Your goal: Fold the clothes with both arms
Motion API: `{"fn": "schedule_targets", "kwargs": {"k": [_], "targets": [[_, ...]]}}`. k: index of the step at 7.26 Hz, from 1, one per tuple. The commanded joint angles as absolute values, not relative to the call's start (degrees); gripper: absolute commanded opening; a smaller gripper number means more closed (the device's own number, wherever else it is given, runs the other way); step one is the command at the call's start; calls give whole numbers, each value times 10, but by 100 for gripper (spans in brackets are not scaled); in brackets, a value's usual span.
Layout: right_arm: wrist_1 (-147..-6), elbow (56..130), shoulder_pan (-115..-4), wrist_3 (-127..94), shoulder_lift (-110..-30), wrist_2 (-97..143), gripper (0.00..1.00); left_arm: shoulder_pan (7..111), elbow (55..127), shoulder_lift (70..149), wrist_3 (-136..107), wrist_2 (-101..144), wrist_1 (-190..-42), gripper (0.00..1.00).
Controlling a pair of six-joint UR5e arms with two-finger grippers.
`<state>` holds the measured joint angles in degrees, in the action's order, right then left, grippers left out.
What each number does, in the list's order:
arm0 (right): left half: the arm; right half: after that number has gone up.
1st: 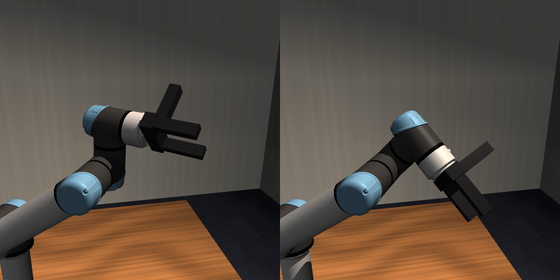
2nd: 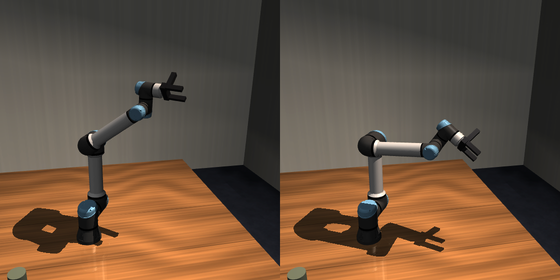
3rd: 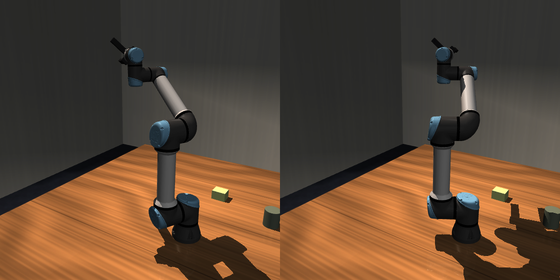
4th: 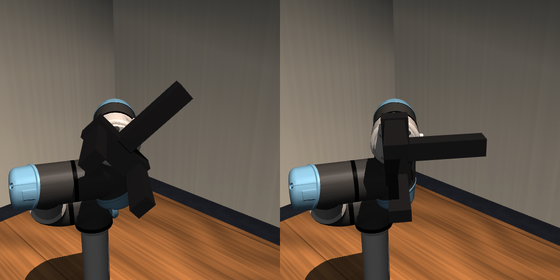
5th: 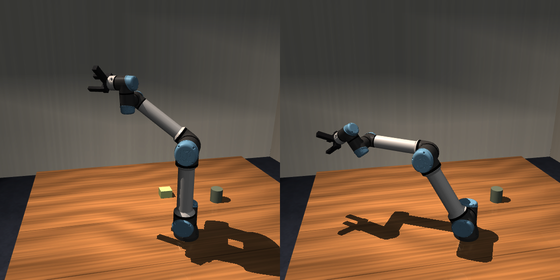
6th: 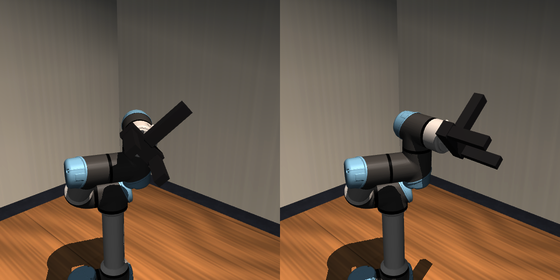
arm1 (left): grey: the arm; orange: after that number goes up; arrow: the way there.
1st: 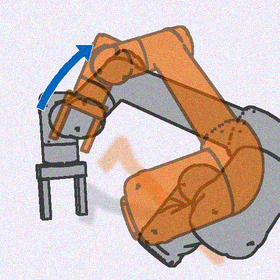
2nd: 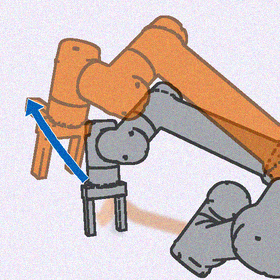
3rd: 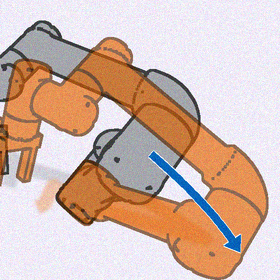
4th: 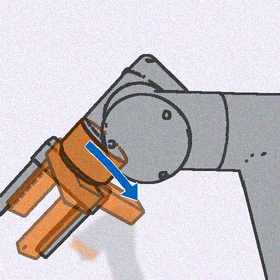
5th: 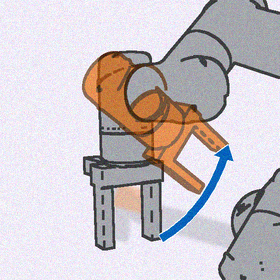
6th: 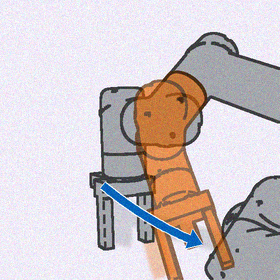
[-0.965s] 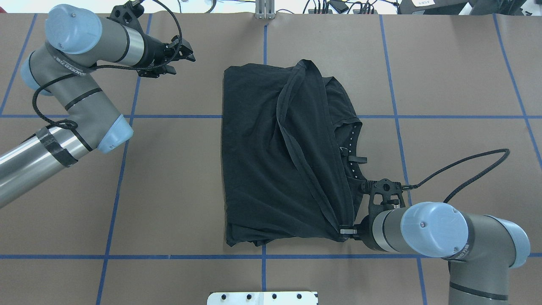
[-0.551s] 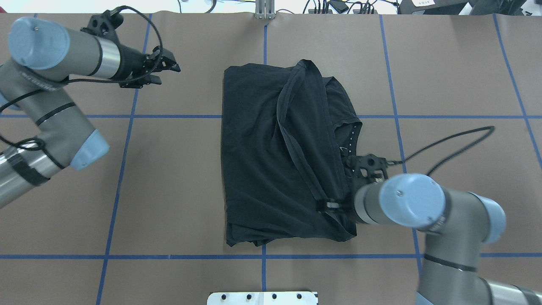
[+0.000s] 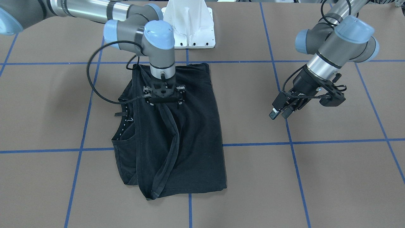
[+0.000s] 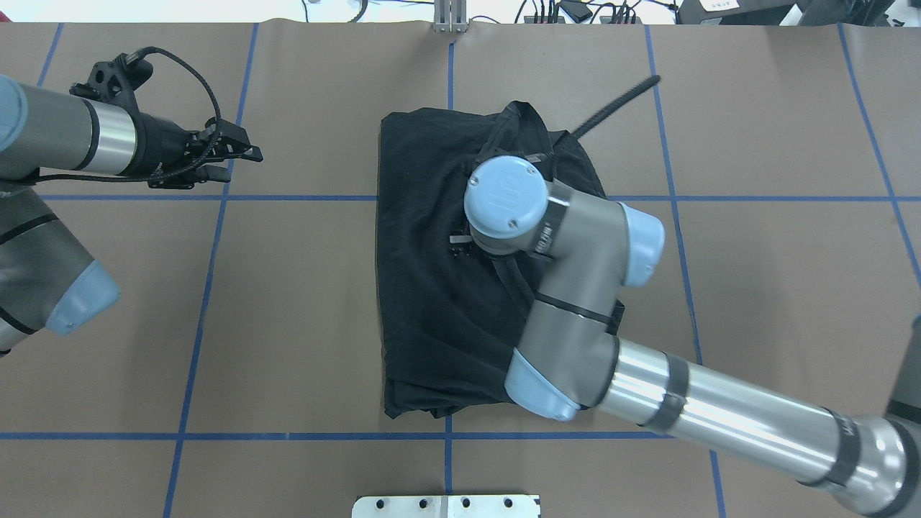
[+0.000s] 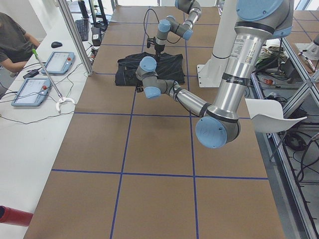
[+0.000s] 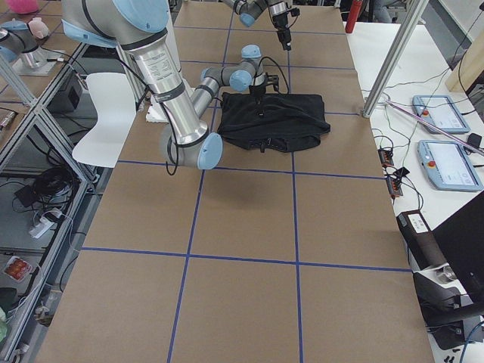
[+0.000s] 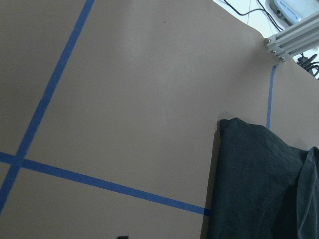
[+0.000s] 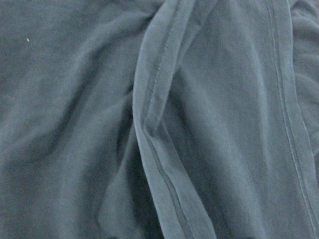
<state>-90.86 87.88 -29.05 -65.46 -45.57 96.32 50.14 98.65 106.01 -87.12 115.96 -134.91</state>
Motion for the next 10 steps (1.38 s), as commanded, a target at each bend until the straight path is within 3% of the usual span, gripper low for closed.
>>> {"fn": "schedule_targets", "kwargs": {"k": [1, 2, 6, 8, 9, 10], "targets": [[-909, 781, -311, -615, -385, 953, 72, 501, 990, 1054, -871, 1160, -1349, 71], [-910, 776, -315, -606, -381, 953, 63, 502, 990, 1054, -871, 1160, -1349, 71], [-907, 756, -314, -599, -377, 953, 61, 501, 990, 1053, -871, 1160, -1349, 71], [-907, 755, -314, -598, -378, 953, 34, 501, 990, 1053, -871, 1160, -1349, 71], [-907, 753, -314, -598, -377, 953, 31, 502, 990, 1053, -871, 1160, -1349, 71], [-907, 752, -314, -597, -377, 953, 12, 502, 989, 1053, -871, 1160, -1349, 71]]}}
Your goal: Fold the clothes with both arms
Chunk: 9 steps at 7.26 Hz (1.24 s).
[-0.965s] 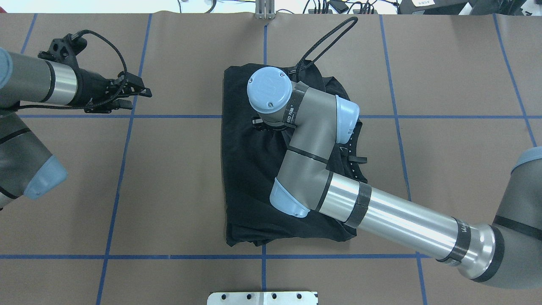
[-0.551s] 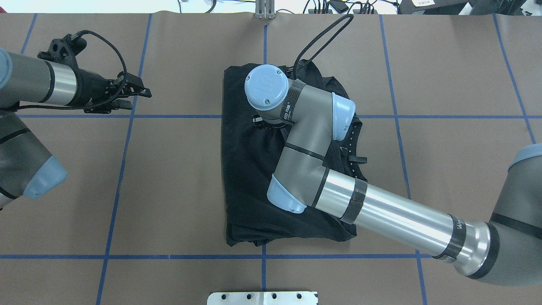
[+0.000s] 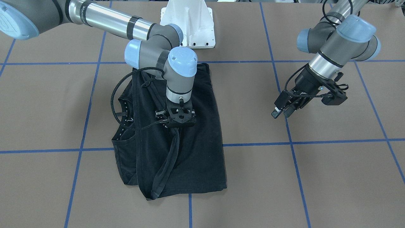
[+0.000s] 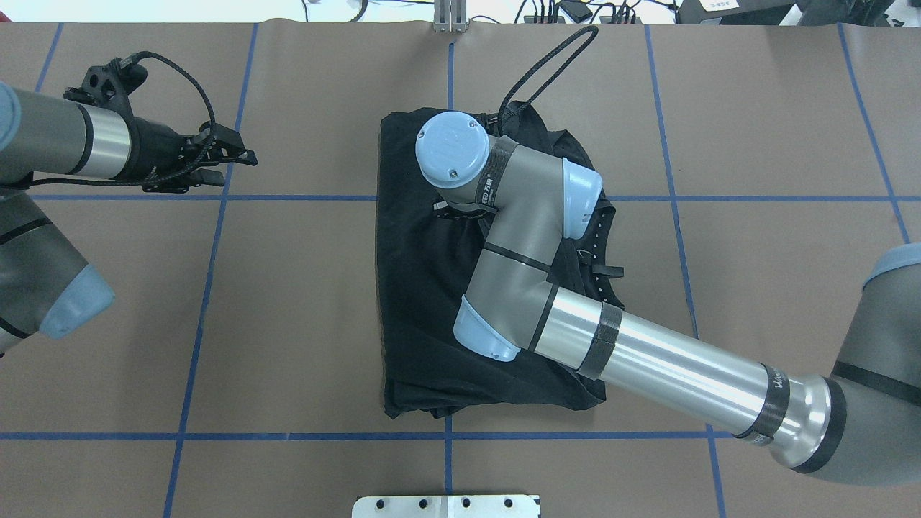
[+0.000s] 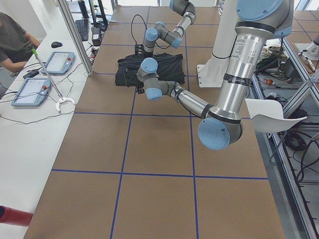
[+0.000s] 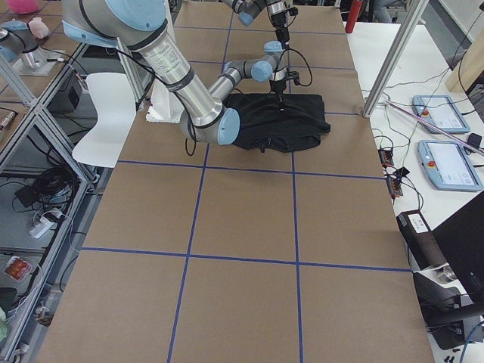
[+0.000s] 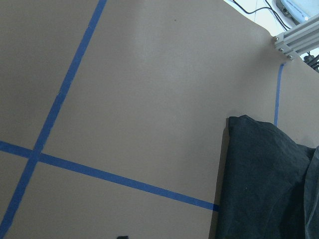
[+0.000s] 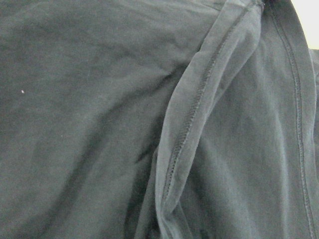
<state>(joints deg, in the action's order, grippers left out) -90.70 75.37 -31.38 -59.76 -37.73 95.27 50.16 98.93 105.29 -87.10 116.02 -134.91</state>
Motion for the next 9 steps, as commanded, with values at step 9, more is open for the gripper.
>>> {"fn": "schedule_targets", "kwargs": {"k": [9], "targets": [[-920, 905, -344, -548, -522, 973, 0, 502, 1004, 1045, -872, 1160, -1349, 71]]}}
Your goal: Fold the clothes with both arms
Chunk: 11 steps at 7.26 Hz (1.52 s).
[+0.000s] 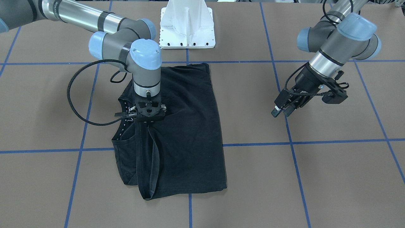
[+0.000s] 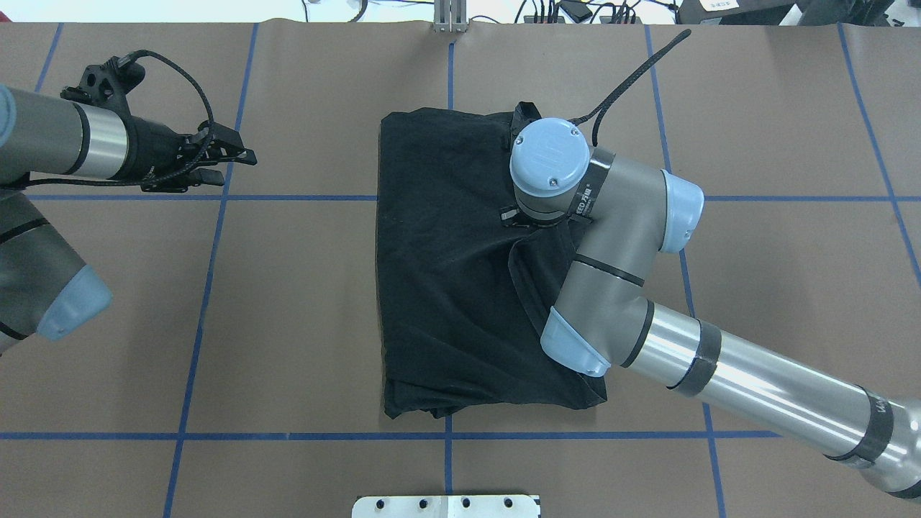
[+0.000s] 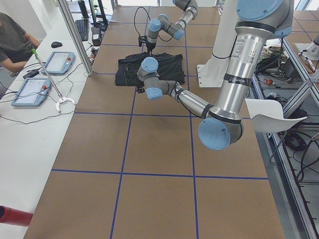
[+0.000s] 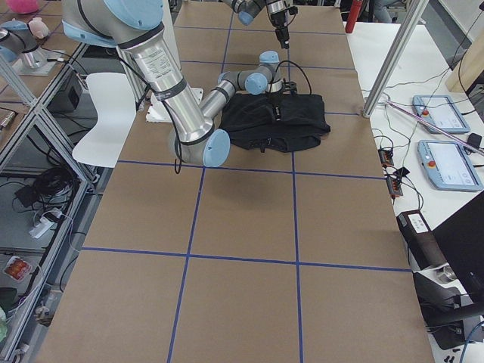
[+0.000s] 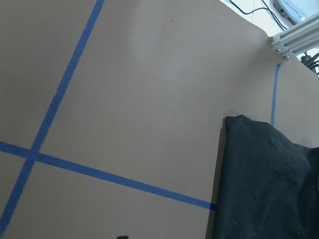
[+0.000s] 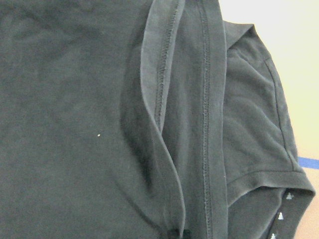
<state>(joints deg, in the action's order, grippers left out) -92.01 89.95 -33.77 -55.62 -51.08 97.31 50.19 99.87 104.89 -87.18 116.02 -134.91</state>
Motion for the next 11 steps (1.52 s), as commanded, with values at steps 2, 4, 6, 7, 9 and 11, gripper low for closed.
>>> {"fn": "schedule_targets", "kwargs": {"k": [2, 4, 6, 7, 9, 11], "targets": [[-918, 897, -344, -541, -530, 968, 0, 502, 1003, 1045, -872, 1160, -1348, 71], [-913, 890, -355, -534, -538, 969, 0, 502, 1001, 1045, -872, 1159, -1349, 71], [-914, 888, -357, -528, -539, 969, 15, 502, 1001, 1045, -872, 1159, -1349, 71], [-914, 888, -356, -534, -539, 969, 99, 502, 1001, 1045, -872, 1159, -1348, 71], [-915, 896, -359, -533, -538, 973, 100, 502, 1001, 1045, -872, 1160, -1348, 71], [-940, 947, -358, -551, -541, 975, 100, 502, 1005, 1042, -872, 1160, -1348, 71]]}}
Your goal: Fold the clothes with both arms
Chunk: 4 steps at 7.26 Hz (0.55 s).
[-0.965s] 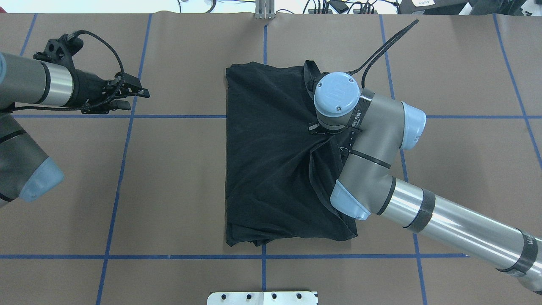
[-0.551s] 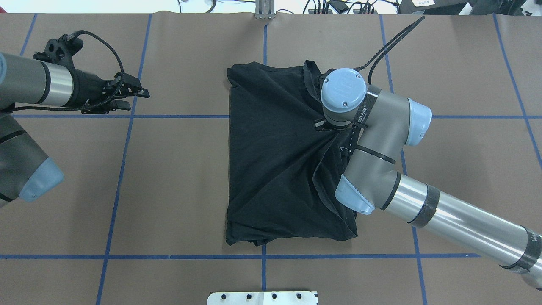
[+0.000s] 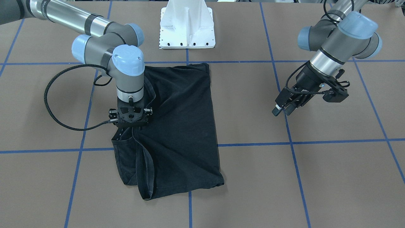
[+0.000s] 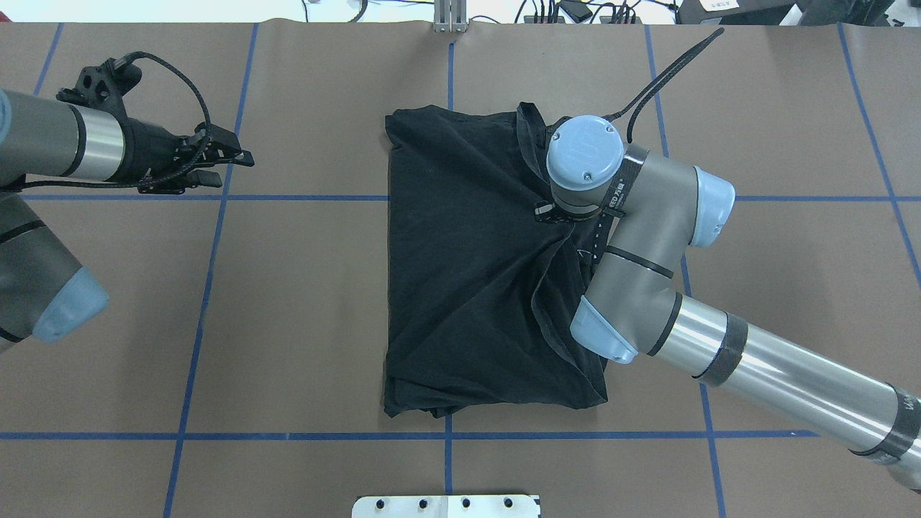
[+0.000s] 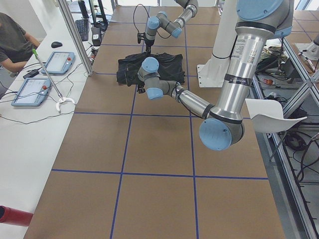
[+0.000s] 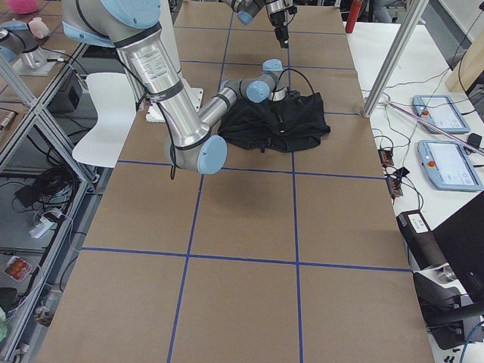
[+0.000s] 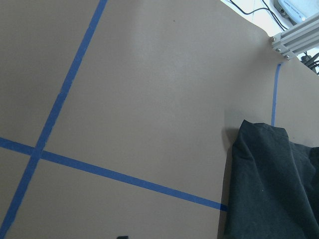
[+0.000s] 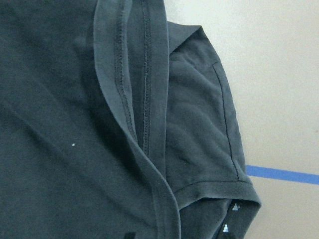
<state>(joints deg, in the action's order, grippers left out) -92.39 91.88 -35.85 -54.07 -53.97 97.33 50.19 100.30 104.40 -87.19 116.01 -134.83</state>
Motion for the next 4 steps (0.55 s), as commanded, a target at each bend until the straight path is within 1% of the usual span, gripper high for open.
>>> {"fn": "schedule_targets", "kwargs": {"k": [1, 2, 3, 4], "targets": [[-975, 976, -337, -582, -541, 969, 100, 502, 1005, 1039, -872, 1161, -1349, 71], [-990, 987, -317, -596, -543, 964, 93, 502, 1005, 1037, -872, 1161, -1349, 71], [-996, 986, -295, -597, -552, 944, 72, 502, 1006, 1037, -872, 1161, -1349, 71], [-998, 987, -288, -597, -555, 939, 69, 502, 1005, 1036, -872, 1161, -1349, 71]]}}
